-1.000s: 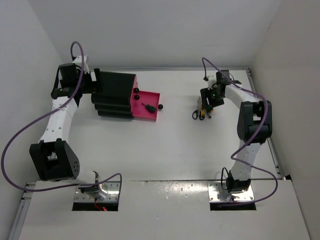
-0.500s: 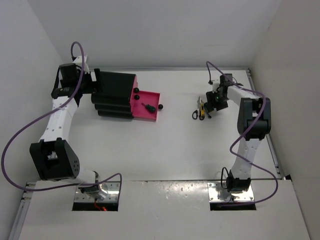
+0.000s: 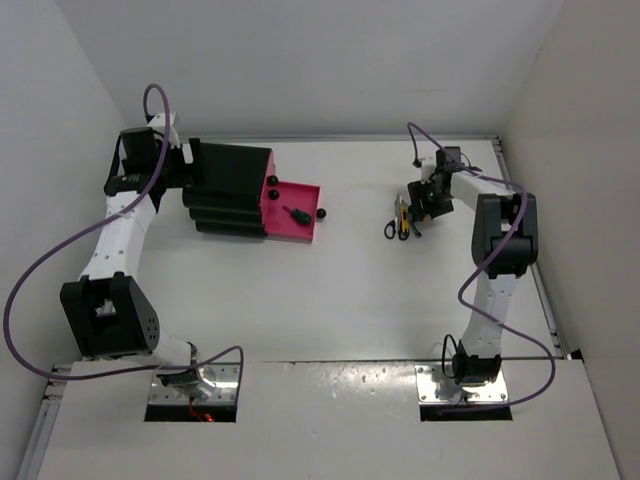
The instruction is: Sort the tools into containers
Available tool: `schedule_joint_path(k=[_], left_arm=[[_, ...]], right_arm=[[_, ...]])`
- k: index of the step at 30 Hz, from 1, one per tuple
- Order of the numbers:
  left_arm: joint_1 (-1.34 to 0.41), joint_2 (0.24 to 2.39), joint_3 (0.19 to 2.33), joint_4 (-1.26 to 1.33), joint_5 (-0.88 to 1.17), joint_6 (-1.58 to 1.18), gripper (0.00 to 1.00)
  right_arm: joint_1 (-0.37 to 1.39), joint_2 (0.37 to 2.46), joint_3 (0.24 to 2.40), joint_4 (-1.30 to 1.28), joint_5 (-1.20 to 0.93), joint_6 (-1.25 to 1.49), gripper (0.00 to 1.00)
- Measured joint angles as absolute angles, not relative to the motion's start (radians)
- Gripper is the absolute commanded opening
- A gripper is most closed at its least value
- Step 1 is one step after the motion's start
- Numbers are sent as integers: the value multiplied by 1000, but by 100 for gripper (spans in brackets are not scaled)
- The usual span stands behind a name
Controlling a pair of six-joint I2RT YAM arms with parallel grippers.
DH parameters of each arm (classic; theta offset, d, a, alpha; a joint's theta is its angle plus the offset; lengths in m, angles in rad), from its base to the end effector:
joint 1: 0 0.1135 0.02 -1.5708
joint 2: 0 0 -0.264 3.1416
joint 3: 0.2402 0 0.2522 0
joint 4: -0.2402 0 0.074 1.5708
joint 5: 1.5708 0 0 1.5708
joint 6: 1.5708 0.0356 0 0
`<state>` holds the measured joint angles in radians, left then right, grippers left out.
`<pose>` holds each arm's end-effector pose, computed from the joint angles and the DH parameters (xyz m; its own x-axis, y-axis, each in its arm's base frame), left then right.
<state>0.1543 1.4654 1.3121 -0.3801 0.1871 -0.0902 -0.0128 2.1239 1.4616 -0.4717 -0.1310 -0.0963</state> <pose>0.3343 0.0453 0.3425 -0.5010 -0.1675 -0.8491 -0.0380 0.9844 -0.1718 0.4350 -0.0009 0.1358 -0.8977 -0.0838 -0.4325 -0.1295 0.9886 0.0771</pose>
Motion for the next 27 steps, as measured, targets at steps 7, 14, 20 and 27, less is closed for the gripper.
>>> schedule_joint_path(k=[7, 14, 20, 27], left_arm=[[154, 1480, 1312, -381, 187, -90, 100], [154, 1485, 1312, -381, 187, -90, 100], [154, 1485, 1312, -380, 187, -90, 100], [154, 1493, 1313, -380, 188, -91, 100]], right_arm=[[-10, 2135, 1475, -462, -133, -133, 41], [-11, 2137, 1476, -450, -157, -150, 12], [-12, 2041, 1399, -479, -229, -150, 9], [52, 1797, 1392, -506, -361, -84, 9]])
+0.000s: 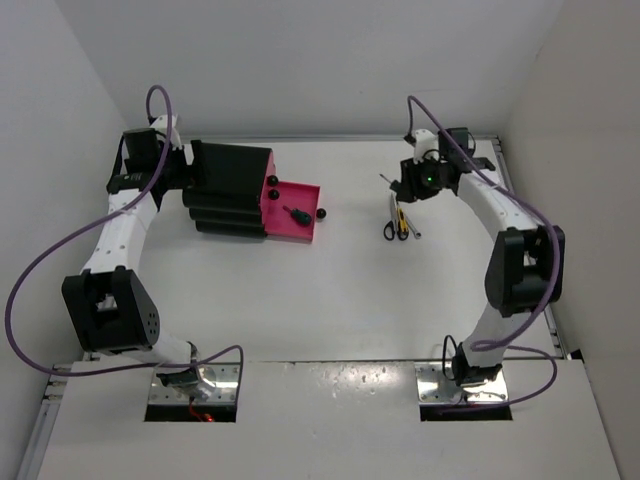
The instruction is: Sort the tools into containers
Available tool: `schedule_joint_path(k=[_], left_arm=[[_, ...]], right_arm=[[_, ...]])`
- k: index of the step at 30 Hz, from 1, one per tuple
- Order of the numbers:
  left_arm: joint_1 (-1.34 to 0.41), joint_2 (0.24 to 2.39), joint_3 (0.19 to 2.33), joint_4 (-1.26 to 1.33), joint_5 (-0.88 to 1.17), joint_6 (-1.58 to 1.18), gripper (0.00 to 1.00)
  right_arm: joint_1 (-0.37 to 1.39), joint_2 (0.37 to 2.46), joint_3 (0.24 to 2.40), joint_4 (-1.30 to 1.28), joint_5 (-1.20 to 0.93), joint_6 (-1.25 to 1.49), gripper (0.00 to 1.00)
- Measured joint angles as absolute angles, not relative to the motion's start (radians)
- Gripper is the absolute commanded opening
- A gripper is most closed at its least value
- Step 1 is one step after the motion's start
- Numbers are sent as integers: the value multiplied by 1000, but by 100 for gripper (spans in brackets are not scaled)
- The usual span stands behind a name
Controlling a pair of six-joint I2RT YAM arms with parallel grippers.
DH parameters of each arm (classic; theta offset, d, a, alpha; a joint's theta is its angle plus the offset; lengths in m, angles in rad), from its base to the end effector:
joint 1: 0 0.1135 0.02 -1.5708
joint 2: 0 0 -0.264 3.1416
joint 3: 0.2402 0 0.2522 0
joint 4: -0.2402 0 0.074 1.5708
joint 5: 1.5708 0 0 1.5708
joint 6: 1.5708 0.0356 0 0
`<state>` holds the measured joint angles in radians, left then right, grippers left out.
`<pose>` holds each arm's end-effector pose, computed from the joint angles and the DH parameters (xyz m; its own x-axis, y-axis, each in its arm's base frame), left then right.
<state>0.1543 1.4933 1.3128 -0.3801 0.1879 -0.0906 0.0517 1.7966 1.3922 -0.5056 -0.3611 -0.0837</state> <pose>0.3405 0.0462 0.3338 -0.5237 -0.1714 -0.8345 -0.0422 0.9836 -0.1755 0.3926 0.0329 0.2449 -0.7635 -0.1178 -0.6349 -0.3299 0.9164 0.2266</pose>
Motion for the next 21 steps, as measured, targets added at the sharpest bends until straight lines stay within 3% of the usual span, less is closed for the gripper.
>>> schedule_joint_path(k=[5, 10, 21], left_arm=[[154, 1502, 1313, -381, 187, -91, 100], [154, 1502, 1313, -381, 187, -90, 100], [154, 1508, 1316, -381, 187, -91, 100]], right_arm=[[237, 1778, 1415, -474, -424, 12, 9], [405, 1902, 1481, -447, -461, 117, 9], [515, 2191, 1718, -439, -473, 252, 9]])
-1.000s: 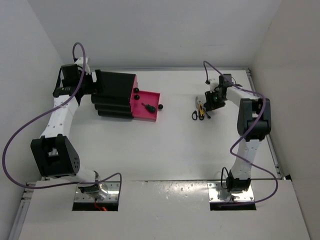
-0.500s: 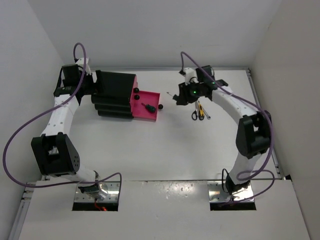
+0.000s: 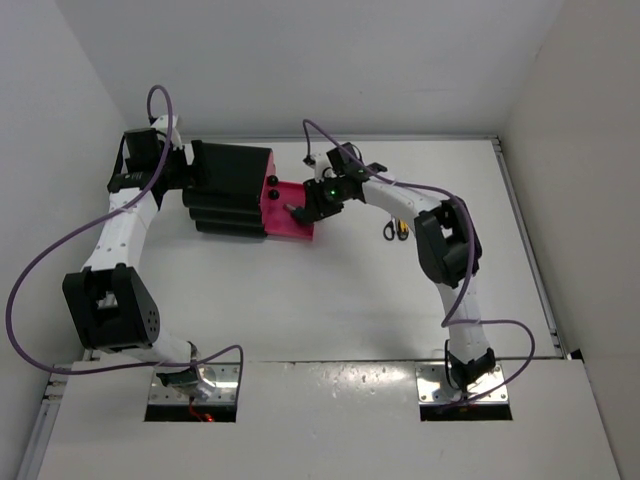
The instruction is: Sort the tools into containers
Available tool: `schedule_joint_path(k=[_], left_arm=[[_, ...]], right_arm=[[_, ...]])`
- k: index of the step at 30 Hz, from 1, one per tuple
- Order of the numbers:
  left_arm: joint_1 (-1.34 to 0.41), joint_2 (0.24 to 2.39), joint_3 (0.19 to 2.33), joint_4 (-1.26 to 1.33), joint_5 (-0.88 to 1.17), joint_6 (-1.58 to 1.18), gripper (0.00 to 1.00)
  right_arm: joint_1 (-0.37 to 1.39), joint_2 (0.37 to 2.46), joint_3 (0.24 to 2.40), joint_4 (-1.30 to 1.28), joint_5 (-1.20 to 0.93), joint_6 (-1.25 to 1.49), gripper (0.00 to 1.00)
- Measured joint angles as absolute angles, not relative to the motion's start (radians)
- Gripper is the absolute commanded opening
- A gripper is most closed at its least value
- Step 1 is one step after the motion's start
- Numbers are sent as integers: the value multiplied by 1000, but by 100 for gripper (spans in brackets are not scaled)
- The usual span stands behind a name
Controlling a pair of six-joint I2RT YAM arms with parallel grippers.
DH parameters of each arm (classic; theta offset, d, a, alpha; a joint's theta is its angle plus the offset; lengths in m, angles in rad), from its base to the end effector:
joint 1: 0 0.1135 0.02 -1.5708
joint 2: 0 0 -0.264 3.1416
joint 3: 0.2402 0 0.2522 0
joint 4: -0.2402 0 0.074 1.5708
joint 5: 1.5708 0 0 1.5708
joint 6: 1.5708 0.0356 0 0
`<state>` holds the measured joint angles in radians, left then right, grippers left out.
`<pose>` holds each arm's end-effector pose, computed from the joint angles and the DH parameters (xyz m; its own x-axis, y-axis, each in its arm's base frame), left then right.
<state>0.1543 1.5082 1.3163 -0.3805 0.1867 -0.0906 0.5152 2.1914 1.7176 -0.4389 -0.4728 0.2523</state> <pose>0.3439 0.0468 0.3301 -0.5333 -0.1729 -0.8281 -0.0453 0.9833 -0.1762 0.4128 0.2523 0.1863 -0.8367 -0.2183 -0.5023 -0.4876 0.7146 0.5015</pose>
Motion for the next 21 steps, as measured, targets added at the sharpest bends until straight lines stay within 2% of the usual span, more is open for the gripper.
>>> schedule_joint_path(k=[9, 17, 21], left_arm=[[154, 1526, 1333, -381, 187, -90, 100], [154, 1546, 1340, -383, 187, -91, 100], [154, 1548, 1346, -386, 187, -90, 100]], right_arm=[[513, 2333, 1926, -450, -438, 311, 10], [513, 2400, 2041, -457, -389, 319, 23], [513, 2411, 2041, -467, -365, 318, 39]])
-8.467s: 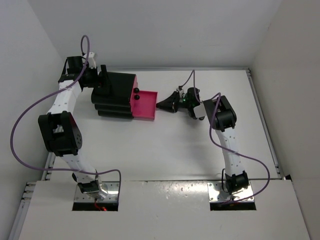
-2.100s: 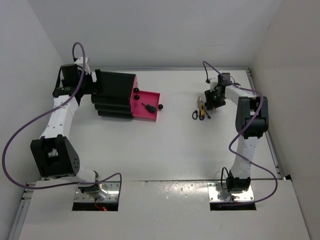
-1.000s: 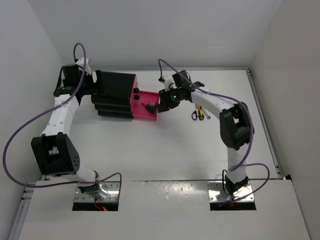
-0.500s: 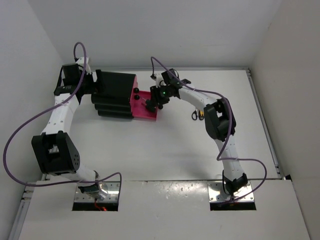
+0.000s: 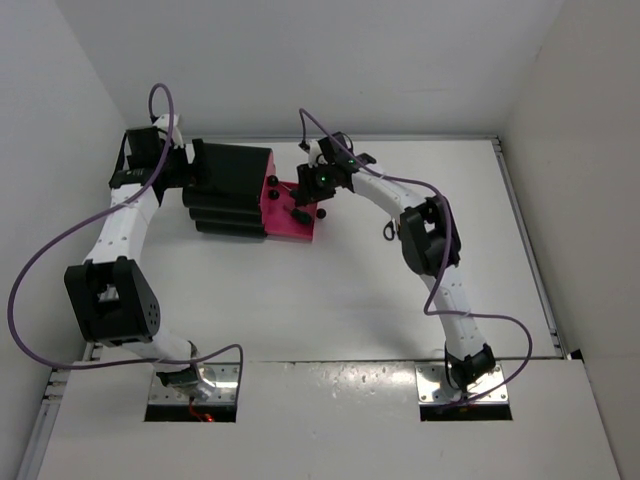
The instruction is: Sort the tools into containers
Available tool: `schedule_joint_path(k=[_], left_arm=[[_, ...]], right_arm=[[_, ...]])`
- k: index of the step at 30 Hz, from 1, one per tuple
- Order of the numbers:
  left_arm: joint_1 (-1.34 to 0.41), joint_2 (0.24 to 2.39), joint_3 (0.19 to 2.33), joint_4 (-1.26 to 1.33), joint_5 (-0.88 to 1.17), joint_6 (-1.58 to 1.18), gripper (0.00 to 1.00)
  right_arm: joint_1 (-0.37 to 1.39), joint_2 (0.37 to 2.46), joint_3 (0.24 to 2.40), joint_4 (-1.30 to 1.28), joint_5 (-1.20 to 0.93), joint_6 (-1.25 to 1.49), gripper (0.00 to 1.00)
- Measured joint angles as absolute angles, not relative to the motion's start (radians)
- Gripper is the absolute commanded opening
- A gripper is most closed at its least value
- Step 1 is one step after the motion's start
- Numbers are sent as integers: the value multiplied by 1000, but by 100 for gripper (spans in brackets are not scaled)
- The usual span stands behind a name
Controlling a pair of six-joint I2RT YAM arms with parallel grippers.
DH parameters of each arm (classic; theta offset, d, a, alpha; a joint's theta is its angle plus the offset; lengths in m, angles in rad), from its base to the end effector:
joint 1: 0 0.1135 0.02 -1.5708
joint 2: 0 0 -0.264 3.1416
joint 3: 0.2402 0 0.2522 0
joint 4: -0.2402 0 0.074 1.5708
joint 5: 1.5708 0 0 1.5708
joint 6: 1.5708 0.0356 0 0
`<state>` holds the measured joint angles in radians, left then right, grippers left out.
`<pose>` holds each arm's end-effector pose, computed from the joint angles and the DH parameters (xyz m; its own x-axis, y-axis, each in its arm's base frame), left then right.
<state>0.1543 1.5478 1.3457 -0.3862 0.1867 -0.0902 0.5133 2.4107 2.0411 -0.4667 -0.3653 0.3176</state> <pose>0.3534 0.0483 0.3266 -0.5463 -0.1745 -0.8192 -0.0478 0.9830 -0.1775 0.4629 0.2755 0.1776 -0.8226 -0.1288 -0.5539 -0.4319 0.7751 0.4612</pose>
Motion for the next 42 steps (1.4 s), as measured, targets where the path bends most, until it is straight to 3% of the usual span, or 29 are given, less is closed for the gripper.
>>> schedule_joint_path(k=[1, 2, 7, 12, 19, 26, 34, 42], left_arm=[[154, 1548, 1346, -387, 187, -91, 100], [154, 1551, 1347, -387, 187, -91, 100], [154, 1573, 1362, -392, 187, -91, 100], [155, 1580, 1373, -408, 199, -90, 100], [214, 1583, 1459, -432, 332, -91, 100], [349, 1606, 1543, -471, 506, -152, 100], [366, 1699, 1608, -566, 350, -150, 100], [361, 1782, 1623, -612, 260, -108, 100]], right_arm=[[513, 2413, 2041, -466, -362, 318, 51], [513, 2416, 2041, -466, -358, 317, 56], [513, 2421, 2041, -465, -344, 311, 64], [506, 2397, 2020, -435, -412, 322, 64], [449, 2164, 1797, -323, -545, 305, 64], [319, 2011, 1587, -249, -605, 83, 61], [303, 2033, 1550, -414, -575, -325, 61], [310, 2154, 1597, -480, -559, -542, 66]])
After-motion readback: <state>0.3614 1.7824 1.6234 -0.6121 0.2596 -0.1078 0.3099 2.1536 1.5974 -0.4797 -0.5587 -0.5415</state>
